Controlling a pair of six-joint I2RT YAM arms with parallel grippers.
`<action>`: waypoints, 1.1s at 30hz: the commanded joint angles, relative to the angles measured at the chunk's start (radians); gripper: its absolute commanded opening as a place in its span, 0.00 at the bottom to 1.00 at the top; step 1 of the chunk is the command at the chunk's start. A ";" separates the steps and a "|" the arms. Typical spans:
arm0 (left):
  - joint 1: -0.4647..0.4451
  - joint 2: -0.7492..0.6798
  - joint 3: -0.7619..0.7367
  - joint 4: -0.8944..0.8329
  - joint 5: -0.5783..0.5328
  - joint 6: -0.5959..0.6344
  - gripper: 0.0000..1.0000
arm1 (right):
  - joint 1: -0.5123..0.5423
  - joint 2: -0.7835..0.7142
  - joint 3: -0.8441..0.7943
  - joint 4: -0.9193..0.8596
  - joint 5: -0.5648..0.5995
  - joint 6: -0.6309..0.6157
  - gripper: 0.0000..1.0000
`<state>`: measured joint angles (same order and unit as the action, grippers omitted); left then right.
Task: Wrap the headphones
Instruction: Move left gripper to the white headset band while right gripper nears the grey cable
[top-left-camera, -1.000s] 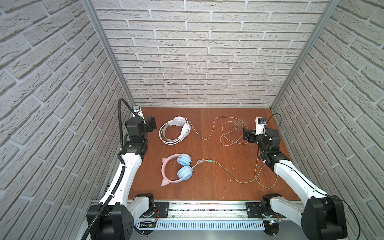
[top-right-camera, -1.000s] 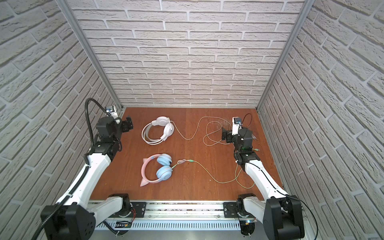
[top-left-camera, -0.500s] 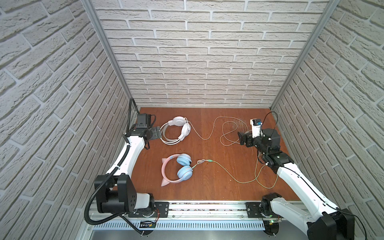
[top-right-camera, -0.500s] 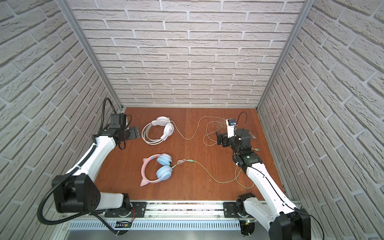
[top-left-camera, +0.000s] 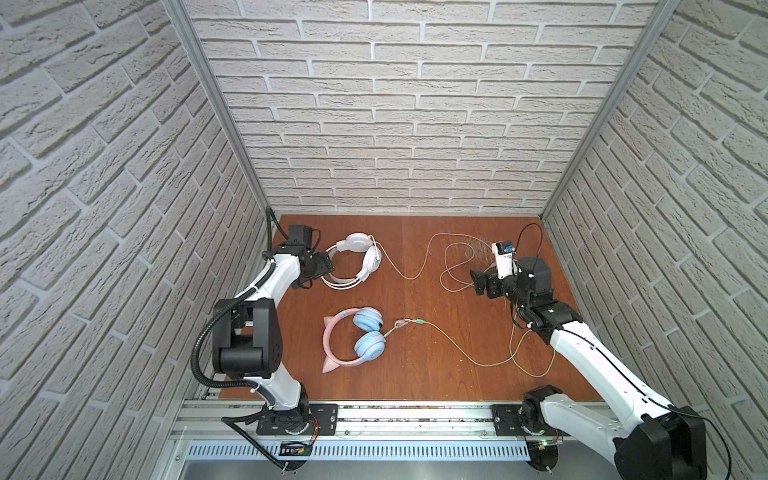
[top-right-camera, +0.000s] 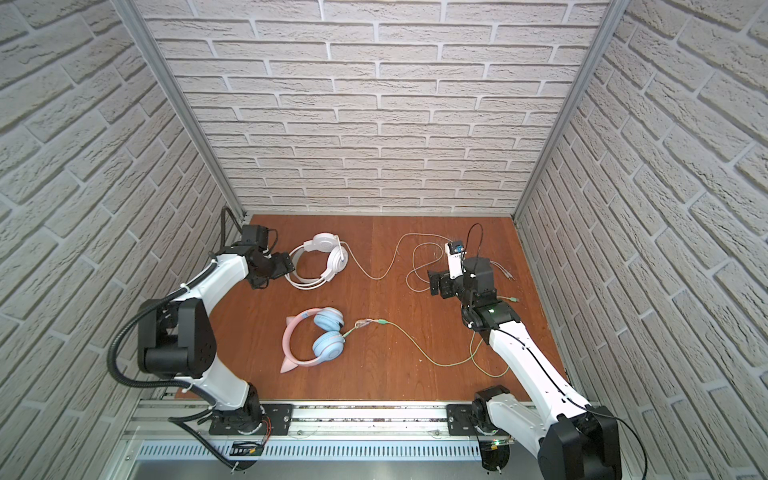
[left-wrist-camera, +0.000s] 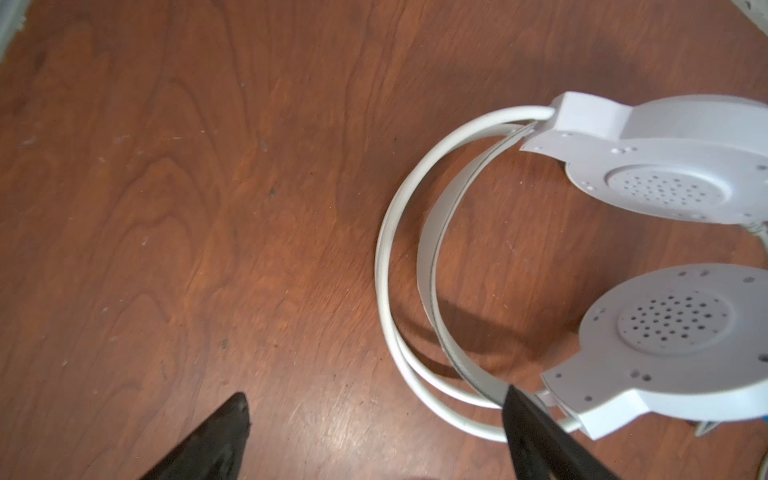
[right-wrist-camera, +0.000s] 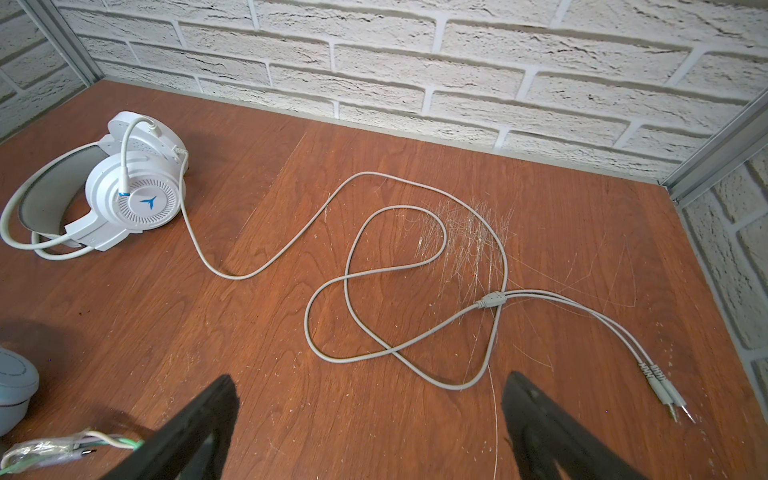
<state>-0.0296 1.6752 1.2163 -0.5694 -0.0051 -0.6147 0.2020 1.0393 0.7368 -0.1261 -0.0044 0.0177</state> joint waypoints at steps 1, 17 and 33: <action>-0.020 0.056 0.048 -0.024 0.013 -0.019 0.94 | 0.010 0.011 0.013 0.020 -0.002 -0.008 1.00; -0.039 0.238 0.113 -0.059 -0.021 -0.013 0.69 | 0.017 0.042 0.029 -0.001 0.020 -0.022 1.00; -0.030 0.265 0.131 -0.042 -0.050 -0.029 0.53 | 0.025 0.057 0.047 -0.029 0.030 -0.031 1.00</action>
<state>-0.0666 1.9316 1.3235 -0.6003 -0.0395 -0.6327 0.2146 1.0962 0.7559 -0.1696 0.0162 -0.0063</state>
